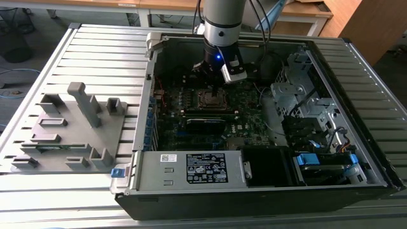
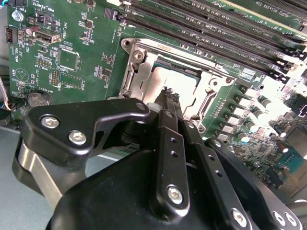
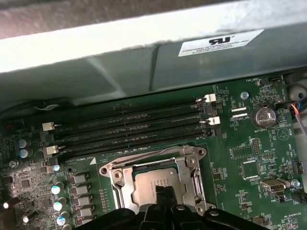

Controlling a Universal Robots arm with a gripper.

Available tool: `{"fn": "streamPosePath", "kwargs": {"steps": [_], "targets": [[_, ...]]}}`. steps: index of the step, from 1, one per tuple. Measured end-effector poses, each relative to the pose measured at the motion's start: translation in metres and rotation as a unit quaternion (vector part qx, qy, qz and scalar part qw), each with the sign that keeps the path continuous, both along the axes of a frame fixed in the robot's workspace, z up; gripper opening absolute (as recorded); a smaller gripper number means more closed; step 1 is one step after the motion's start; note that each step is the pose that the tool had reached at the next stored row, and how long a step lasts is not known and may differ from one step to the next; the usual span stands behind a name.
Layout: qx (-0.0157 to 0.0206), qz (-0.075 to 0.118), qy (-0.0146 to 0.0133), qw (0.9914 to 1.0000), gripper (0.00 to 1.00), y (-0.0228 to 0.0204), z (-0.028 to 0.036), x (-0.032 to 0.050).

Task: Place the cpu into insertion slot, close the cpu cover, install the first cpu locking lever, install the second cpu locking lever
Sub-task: 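Install the second cpu locking lever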

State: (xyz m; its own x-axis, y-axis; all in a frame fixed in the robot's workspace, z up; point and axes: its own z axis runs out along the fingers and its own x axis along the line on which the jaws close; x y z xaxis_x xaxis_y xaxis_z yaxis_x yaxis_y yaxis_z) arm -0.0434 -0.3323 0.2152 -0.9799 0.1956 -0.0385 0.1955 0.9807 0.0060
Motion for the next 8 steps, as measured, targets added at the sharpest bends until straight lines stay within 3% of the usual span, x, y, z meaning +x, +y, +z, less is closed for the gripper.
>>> {"fn": "streamPosePath", "kwargs": {"steps": [8], "targets": [[0.0000, 0.000, 0.0000, 1.00000, 0.11, 0.0000, 0.0022, 0.0000]]}}
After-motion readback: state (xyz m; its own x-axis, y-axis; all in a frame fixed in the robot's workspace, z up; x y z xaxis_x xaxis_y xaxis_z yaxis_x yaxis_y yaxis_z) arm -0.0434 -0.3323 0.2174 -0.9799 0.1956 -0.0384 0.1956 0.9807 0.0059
